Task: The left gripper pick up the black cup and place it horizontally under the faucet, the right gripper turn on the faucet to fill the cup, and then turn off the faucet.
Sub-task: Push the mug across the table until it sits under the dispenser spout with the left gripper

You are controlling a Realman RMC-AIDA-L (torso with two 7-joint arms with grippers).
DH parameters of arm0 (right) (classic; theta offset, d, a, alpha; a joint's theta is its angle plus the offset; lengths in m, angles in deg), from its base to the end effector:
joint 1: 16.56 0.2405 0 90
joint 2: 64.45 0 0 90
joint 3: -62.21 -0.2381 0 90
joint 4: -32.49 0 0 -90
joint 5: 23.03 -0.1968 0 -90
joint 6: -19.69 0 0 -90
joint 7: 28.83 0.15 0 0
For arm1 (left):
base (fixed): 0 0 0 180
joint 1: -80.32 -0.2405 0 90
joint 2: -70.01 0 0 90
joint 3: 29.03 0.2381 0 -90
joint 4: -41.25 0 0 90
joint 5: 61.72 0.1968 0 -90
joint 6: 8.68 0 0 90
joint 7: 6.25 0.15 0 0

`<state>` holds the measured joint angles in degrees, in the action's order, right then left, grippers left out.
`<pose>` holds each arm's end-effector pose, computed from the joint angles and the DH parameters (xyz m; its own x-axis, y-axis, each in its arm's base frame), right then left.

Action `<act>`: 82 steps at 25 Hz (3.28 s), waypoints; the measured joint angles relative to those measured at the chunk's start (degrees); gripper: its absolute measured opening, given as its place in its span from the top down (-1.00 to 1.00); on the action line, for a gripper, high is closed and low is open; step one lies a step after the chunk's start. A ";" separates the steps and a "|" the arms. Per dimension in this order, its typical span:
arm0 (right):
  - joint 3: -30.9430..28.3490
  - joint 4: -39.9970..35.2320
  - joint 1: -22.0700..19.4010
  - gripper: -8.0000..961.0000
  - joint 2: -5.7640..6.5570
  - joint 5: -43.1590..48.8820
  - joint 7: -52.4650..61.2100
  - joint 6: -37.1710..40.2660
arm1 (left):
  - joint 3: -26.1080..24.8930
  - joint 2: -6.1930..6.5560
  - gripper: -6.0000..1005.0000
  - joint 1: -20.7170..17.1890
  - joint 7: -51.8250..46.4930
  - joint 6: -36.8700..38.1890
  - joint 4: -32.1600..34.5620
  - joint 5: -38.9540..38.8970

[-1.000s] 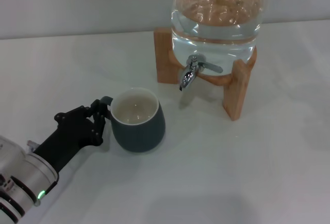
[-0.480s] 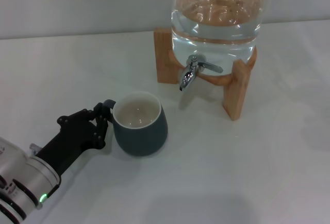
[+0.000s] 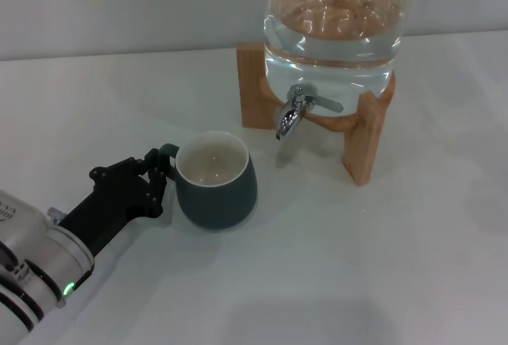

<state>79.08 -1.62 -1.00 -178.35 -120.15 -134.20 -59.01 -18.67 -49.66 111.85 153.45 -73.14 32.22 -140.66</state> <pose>0.3536 0.2862 0.1578 0.4474 -0.0042 -0.8943 -0.8681 -0.2423 -0.4332 -0.2648 0.3017 -0.0809 0.7360 0.1661 0.6563 0.6049 -0.5967 -0.5273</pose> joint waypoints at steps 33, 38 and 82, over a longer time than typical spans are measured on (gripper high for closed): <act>0.00 0.10 0.46 -0.75 -0.07 0.00 -0.06 0.18 | 0.11 -0.21 0.79 5.32 0.00 4.96 -1.50 1.25; 0.03 0.10 0.52 -0.75 -0.34 0.03 -0.22 0.21 | 0.09 -0.21 0.79 6.36 -0.02 6.54 -1.49 1.24; 0.09 0.80 0.87 -0.75 -0.42 0.07 -0.97 0.38 | 0.05 -0.30 0.79 10.04 -1.23 8.77 -3.09 5.64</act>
<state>79.17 -0.82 -0.13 -178.77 -120.08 -135.17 -58.62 -18.62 -49.97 121.89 152.22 -64.37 29.13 -135.01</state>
